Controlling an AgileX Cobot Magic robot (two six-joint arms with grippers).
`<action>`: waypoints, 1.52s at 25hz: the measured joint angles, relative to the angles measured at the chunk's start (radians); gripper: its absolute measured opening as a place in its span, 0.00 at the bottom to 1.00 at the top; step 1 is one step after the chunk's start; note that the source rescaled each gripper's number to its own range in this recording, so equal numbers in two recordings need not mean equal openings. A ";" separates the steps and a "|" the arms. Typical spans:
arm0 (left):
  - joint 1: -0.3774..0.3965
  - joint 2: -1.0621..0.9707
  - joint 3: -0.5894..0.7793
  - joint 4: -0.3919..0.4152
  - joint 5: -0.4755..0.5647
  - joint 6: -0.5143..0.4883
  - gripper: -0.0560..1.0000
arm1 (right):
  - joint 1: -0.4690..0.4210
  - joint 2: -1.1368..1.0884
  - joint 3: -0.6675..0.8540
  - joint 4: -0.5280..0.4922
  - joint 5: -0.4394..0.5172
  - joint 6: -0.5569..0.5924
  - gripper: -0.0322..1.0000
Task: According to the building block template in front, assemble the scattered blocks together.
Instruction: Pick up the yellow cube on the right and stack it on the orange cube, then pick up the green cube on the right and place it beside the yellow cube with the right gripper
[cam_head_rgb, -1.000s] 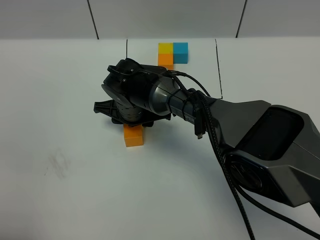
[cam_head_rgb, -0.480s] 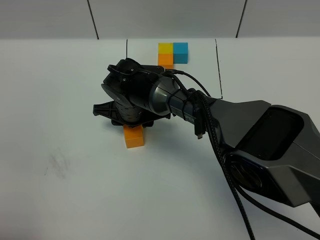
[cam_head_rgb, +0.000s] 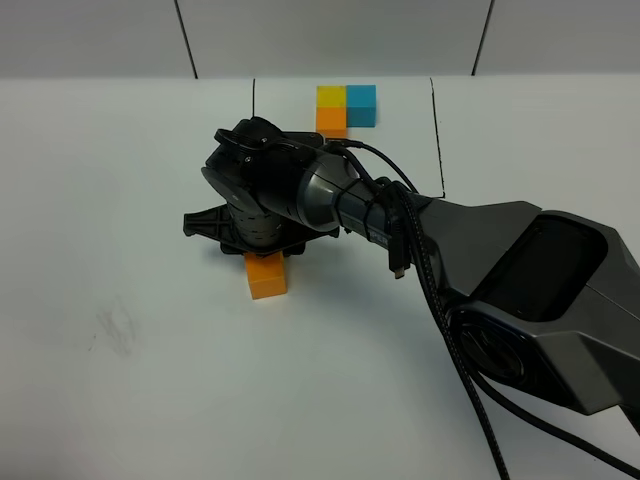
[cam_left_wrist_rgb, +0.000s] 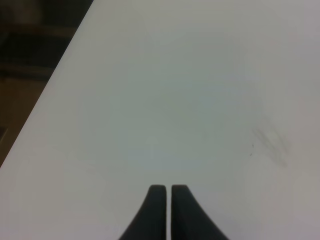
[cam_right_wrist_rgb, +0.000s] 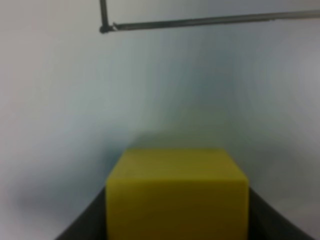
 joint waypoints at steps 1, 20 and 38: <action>0.000 0.000 0.000 0.000 0.000 0.000 0.06 | 0.000 0.000 0.000 0.001 -0.001 -0.009 0.48; 0.000 0.000 0.000 0.000 0.000 0.000 0.06 | 0.008 0.004 -0.001 -0.008 -0.009 -0.118 1.00; 0.000 0.000 0.000 0.000 0.000 0.000 0.06 | 0.008 0.007 -0.296 -0.093 0.115 -0.207 0.96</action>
